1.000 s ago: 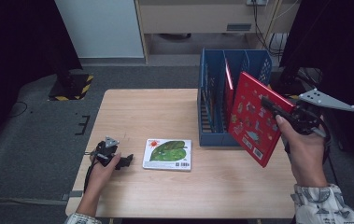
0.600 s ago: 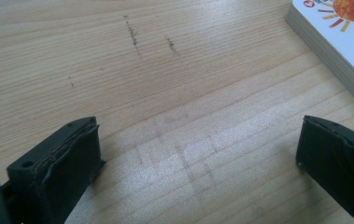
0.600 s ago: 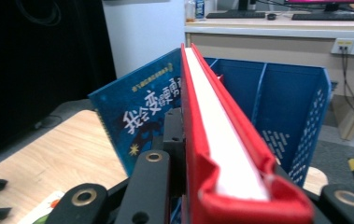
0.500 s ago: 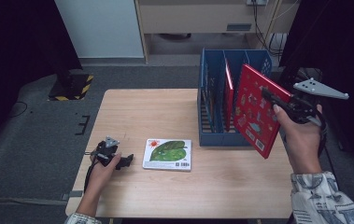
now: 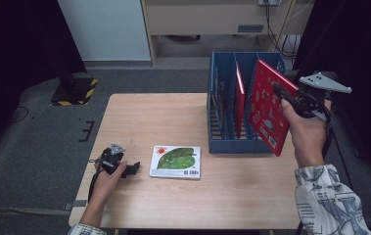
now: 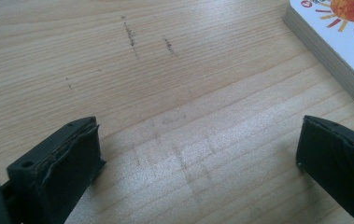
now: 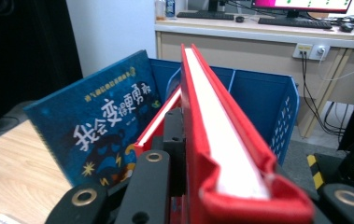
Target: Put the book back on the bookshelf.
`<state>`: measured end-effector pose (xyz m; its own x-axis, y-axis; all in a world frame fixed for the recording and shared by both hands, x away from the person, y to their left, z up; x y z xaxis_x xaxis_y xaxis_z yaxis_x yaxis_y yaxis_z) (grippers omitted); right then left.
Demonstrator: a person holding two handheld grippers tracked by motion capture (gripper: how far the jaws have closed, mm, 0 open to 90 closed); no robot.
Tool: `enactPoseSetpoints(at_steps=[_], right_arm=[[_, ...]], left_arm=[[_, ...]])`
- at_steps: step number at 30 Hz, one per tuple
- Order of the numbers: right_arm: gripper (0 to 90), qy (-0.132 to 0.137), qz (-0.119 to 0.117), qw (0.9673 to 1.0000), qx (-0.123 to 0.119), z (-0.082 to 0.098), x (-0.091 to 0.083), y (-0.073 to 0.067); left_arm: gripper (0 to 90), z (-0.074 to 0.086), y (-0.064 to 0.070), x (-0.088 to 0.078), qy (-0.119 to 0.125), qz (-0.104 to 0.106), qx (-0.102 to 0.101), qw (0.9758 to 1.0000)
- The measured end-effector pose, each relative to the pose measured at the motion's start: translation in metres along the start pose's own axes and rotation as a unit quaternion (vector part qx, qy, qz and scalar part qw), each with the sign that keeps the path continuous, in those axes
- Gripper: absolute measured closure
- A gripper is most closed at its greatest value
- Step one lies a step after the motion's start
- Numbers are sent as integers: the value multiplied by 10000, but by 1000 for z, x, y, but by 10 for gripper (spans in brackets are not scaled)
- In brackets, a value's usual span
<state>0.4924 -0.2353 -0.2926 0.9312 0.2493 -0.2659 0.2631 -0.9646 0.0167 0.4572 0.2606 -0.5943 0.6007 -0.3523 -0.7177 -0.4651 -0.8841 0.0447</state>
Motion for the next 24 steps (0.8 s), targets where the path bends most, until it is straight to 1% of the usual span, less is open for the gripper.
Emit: enactPoseSetpoints(at_steps=[9, 18, 24], right_arm=[[792, -21, 21, 10000, 60, -3, 14, -2], [792, 15, 55, 10000, 5, -10, 26, -8], [791, -18, 60, 10000, -10, -9, 33, -12]], left_arm=[[0, 0, 0, 0, -6, 11, 14, 10000], [0, -1, 1, 1, 3, 13, 8, 10000], [0, -1, 1, 1, 4, 13, 11, 10000]])
Point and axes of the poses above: each handheld gripper's, and its own axes: x roughly forward along the jaws, z roughly out of its underside, y roughly to its right, the point moved 8 cm from there along x, roughly forward along the jaws, and after that the axes turned 4 degrees about z, right-handed, at the moved point
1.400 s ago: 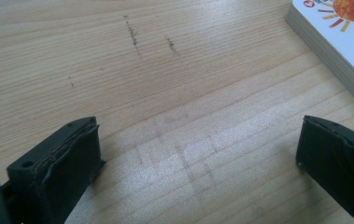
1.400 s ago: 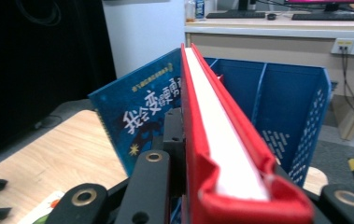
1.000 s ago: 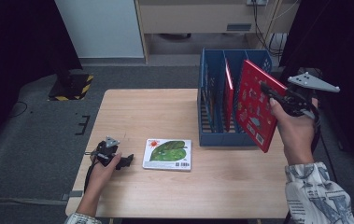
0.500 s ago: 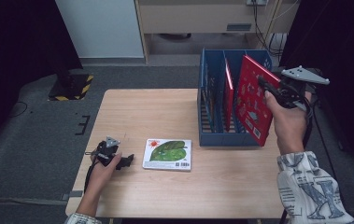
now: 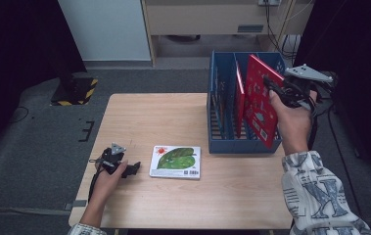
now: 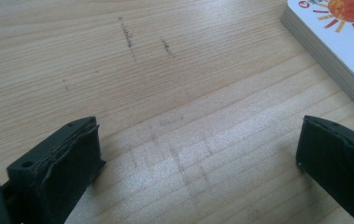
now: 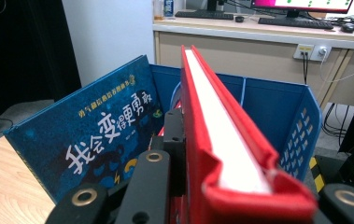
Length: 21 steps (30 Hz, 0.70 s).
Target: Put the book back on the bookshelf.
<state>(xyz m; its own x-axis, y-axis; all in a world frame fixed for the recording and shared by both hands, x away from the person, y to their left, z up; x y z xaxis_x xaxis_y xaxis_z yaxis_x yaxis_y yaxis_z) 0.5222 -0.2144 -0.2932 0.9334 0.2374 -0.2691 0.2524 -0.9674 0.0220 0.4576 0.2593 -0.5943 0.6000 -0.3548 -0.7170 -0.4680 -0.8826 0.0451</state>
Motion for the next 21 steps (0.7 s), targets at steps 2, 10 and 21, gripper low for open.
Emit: enactPoseSetpoints(at_steps=[2, 10, 21], right_arm=[[792, 0, -1, 10000, 2, 1, 2, -1], [792, -32, 67, 10000, -27, -3, 9, -1], [792, -45, 237, 9997, 30, -11, 29, 1]], left_arm=[[0, 0, 0, 0, 0, 1, 1, 10000], [0, 0, 0, 0, -2, 14, 21, 10000], [0, -2, 2, 2, 32, 32, 1, 10000]])
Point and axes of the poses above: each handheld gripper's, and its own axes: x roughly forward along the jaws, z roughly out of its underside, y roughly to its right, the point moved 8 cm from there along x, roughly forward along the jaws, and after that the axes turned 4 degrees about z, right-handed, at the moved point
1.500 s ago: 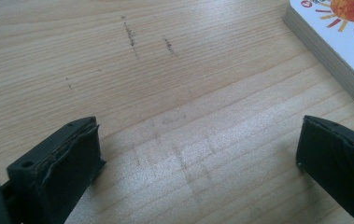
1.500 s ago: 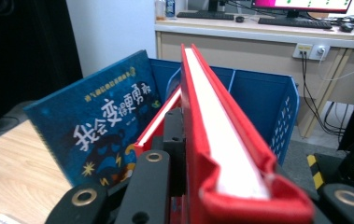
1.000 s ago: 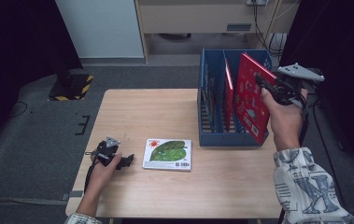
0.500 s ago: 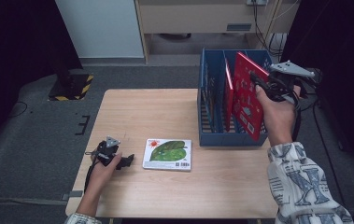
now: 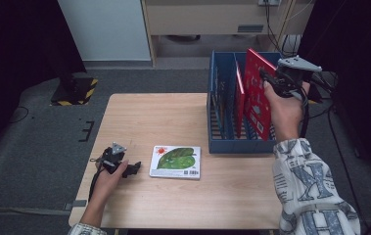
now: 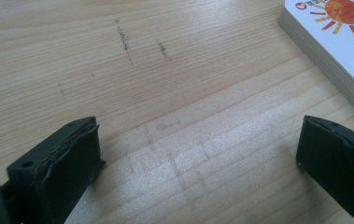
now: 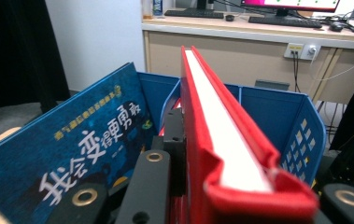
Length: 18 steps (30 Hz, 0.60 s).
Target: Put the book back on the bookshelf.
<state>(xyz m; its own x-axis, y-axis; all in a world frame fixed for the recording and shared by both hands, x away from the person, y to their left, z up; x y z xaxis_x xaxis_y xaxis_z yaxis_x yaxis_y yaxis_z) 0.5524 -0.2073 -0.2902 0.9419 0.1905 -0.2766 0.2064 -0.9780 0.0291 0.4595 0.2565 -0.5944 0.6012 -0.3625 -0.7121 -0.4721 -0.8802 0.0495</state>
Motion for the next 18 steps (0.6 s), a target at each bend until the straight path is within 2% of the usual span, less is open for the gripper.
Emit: enactPoseSetpoints(at_steps=[18], right_arm=[[792, -20, 273, 9996, 63, -2, 26, 3]], left_arm=[[0, -1, 0, 1, -11, 13, 30, 10000]])
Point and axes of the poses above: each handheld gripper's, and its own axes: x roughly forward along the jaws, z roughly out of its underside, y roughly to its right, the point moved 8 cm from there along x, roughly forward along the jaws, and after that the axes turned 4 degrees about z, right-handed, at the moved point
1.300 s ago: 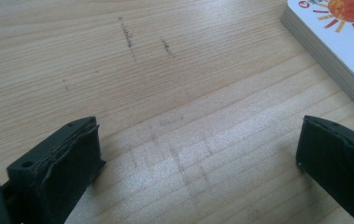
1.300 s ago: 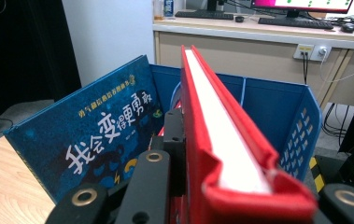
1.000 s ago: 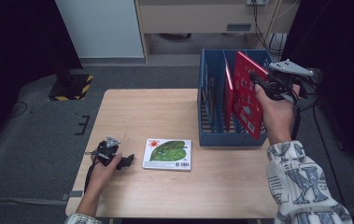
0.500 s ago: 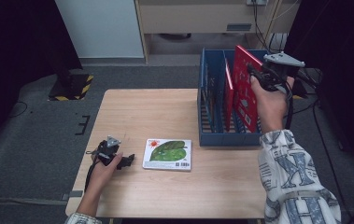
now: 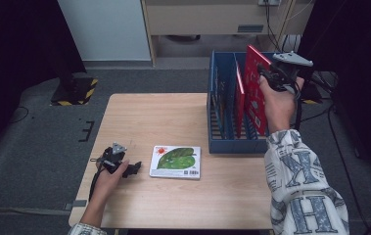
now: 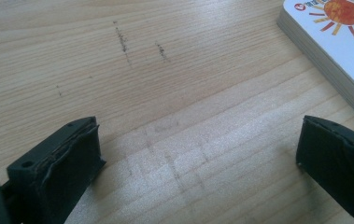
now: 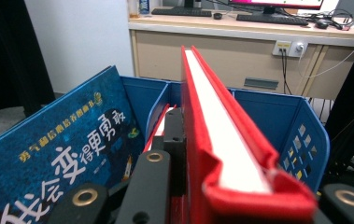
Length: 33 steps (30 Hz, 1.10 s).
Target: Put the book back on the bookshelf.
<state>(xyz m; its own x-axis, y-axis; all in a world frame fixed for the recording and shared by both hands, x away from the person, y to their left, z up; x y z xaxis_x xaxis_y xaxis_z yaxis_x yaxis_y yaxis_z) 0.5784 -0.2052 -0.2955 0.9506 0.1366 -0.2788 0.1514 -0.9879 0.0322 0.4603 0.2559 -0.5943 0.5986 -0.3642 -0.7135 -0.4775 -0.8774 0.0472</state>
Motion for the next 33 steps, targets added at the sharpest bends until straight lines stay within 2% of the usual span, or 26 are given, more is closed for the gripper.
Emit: enactPoseSetpoints(at_steps=[5, 11, 25, 33], right_arm=[[792, 5, 76, 10000, 16, 1, 6, -1], [793, 141, 244, 9996, 26, 1, 11, -2], [793, 52, 265, 9996, -3, 10, 30, -8], [792, 48, 261, 9996, 86, 14, 39, -8]], left_arm=[[0, 0, 0, 0, -1, 1, 2, 10000], [0, 0, 0, 0, 1, 0, 1, 10000], [0, 0, 0, 0, 1, 2, 2, 10000], [0, 0, 0, 0, 3, 1, -19, 10000]])
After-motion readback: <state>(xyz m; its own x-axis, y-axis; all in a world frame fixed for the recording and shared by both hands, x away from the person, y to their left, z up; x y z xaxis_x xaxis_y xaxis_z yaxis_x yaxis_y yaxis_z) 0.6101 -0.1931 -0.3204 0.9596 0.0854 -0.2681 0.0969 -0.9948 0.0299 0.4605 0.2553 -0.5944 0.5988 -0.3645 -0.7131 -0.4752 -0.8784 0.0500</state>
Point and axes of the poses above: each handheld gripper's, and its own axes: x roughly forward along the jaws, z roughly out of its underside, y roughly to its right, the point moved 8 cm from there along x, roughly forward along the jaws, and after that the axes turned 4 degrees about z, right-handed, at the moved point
